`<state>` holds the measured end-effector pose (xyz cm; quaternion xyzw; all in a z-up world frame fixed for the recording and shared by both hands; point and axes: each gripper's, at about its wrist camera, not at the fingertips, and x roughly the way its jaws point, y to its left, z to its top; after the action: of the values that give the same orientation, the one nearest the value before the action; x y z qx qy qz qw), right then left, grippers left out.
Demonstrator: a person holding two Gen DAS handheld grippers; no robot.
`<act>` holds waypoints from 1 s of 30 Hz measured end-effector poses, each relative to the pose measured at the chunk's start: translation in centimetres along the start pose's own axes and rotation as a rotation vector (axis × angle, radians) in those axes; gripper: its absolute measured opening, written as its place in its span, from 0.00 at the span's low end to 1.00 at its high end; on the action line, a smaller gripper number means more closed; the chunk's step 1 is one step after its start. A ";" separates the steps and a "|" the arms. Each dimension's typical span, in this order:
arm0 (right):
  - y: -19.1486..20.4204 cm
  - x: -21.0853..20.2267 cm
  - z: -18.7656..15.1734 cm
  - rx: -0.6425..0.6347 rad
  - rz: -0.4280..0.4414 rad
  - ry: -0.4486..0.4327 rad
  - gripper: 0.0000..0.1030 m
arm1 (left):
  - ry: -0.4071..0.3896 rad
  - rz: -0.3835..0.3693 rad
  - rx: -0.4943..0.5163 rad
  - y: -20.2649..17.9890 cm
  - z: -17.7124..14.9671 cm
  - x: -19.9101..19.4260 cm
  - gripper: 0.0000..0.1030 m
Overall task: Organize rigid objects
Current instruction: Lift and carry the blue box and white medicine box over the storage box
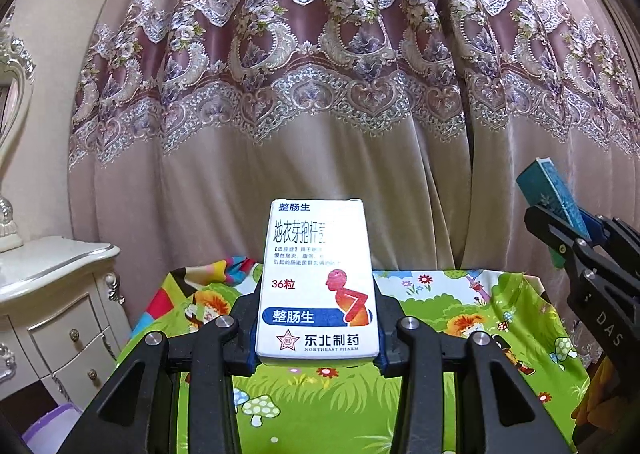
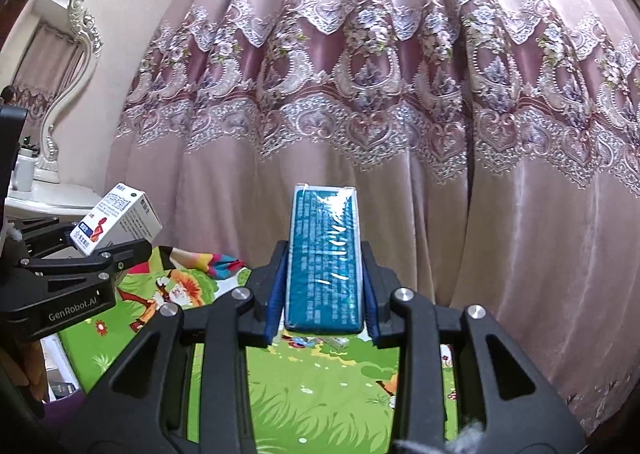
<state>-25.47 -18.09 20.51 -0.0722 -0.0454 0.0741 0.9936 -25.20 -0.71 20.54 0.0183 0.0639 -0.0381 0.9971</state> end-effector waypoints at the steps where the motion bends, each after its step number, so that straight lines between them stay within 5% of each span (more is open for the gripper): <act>1: 0.1 0.1 -0.1 -0.001 0.007 0.005 0.36 | 0.003 0.003 -0.003 0.2 -0.3 -0.2 0.40; 15: 5.2 -0.1 0.1 -0.070 0.142 0.013 0.36 | 0.004 0.128 -0.070 6.3 -2.5 -3.4 0.40; 30: 14.3 0.6 -0.8 -0.209 0.425 0.113 0.36 | 0.055 0.313 -0.191 15.2 -6.6 -7.8 0.40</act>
<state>-26.85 -4.07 17.64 -0.1864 0.0192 0.2720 0.9439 -32.52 15.30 15.53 -0.0655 0.0907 0.1241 0.9859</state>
